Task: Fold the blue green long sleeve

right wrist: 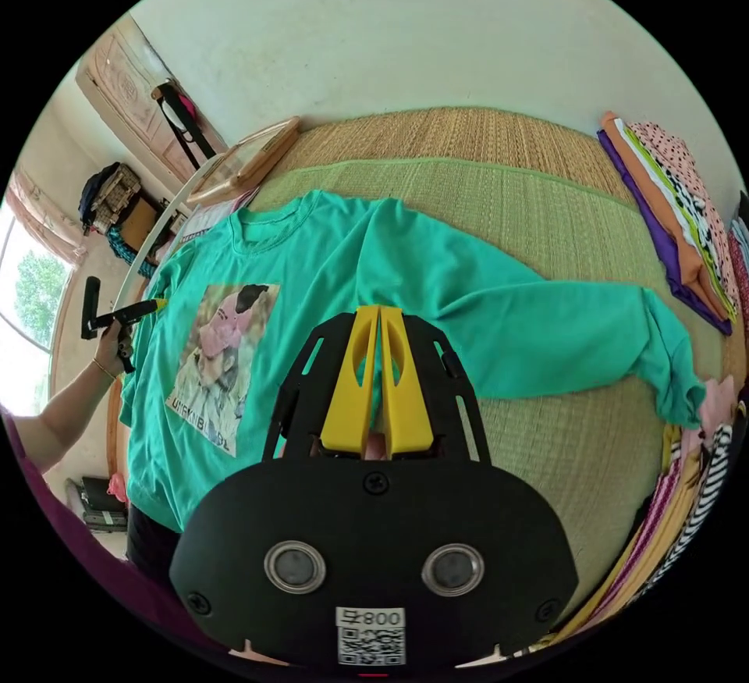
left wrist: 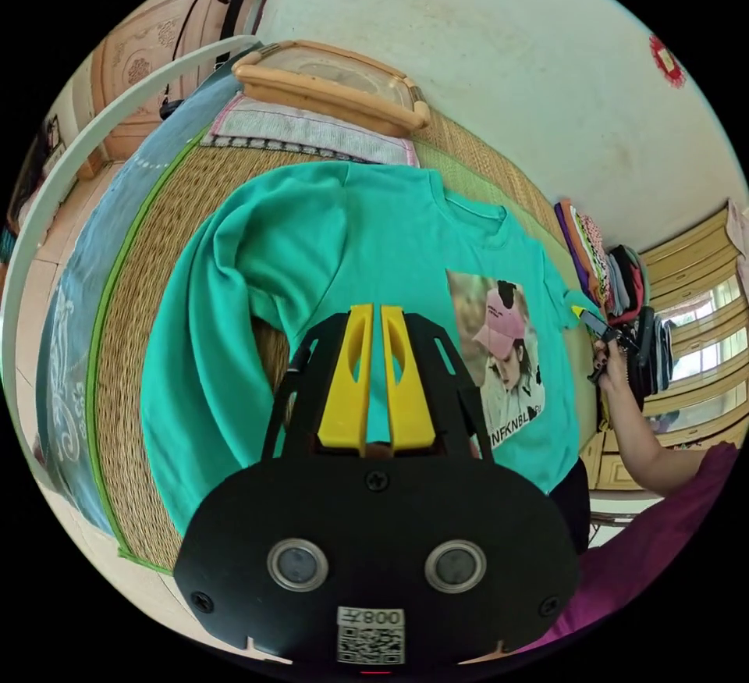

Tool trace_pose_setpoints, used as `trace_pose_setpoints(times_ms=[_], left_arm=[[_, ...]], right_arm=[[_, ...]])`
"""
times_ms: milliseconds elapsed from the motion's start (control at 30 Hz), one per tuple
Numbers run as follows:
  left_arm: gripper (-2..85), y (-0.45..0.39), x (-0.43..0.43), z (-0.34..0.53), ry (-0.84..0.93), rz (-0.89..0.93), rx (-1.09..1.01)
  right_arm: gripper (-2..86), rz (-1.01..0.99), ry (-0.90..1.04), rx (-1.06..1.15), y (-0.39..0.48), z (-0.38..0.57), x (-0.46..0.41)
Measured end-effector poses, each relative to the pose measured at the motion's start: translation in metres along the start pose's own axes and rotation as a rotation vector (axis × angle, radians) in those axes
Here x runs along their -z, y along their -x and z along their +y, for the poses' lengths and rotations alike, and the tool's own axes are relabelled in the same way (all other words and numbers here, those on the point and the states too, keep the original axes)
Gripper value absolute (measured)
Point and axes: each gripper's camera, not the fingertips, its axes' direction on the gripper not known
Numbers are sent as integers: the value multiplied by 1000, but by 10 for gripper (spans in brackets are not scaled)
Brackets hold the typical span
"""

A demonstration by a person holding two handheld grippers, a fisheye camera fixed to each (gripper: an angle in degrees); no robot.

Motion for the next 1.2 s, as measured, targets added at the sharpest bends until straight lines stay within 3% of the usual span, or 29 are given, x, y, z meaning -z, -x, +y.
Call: trace_pose_setpoints(times_ms=[233,667,900,1200], left_arm=[[3,-11,-28,-20,-28,-2,-6],[5,-9,7,37,-36,-1,-19],[32,3,72,141,-37,85,23],[79,21,147,324,101,62,167]], right_arm=[[1,122,52,29,1,-53,-58],[1,109,7,-43,-40,-59,-41],[6,-4,-49,-80,-43,-3,22],[62,-89,154,-156,-38,148,86]])
